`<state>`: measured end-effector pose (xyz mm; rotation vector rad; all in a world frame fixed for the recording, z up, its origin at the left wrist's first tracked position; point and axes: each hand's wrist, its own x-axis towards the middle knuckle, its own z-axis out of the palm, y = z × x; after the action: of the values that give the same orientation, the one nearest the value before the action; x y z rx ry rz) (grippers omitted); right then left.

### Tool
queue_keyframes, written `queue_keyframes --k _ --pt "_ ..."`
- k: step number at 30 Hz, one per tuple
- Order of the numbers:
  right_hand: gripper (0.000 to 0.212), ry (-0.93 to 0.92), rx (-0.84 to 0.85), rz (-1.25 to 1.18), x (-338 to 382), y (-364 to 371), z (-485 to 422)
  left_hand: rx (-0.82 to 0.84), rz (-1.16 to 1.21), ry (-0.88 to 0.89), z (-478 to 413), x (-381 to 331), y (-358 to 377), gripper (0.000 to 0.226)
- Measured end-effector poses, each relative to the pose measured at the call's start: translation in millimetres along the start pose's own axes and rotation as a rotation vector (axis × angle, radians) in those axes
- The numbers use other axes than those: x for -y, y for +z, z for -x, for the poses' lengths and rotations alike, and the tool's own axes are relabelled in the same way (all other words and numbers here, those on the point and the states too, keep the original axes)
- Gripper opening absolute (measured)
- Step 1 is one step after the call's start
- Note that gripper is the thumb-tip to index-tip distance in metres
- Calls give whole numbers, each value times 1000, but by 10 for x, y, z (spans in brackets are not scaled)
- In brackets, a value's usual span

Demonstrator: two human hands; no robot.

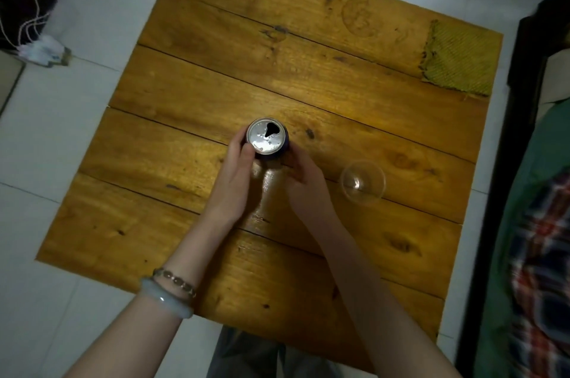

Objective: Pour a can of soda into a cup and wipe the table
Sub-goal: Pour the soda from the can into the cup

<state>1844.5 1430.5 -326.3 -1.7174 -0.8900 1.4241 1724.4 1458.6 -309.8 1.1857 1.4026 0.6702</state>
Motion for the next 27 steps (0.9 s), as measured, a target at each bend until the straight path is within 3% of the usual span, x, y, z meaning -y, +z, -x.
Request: queue_keyframes --k 4,9,13,18,27 --pt "67 -35 36 54 7 -88 -80 16 30 -36 129 67 -13 96" --pt "72 -45 110 108 7 -119 -164 35 133 -47 255 71 42 65" --pt "76 -105 106 173 -42 -48 -188 50 178 -14 351 126 66 88" --pt "74 -221 1 146 -42 92 -218 9 172 -27 350 135 78 57" --pt "69 -302 -68 140 130 109 -192 6 124 107 446 -22 -88 51"
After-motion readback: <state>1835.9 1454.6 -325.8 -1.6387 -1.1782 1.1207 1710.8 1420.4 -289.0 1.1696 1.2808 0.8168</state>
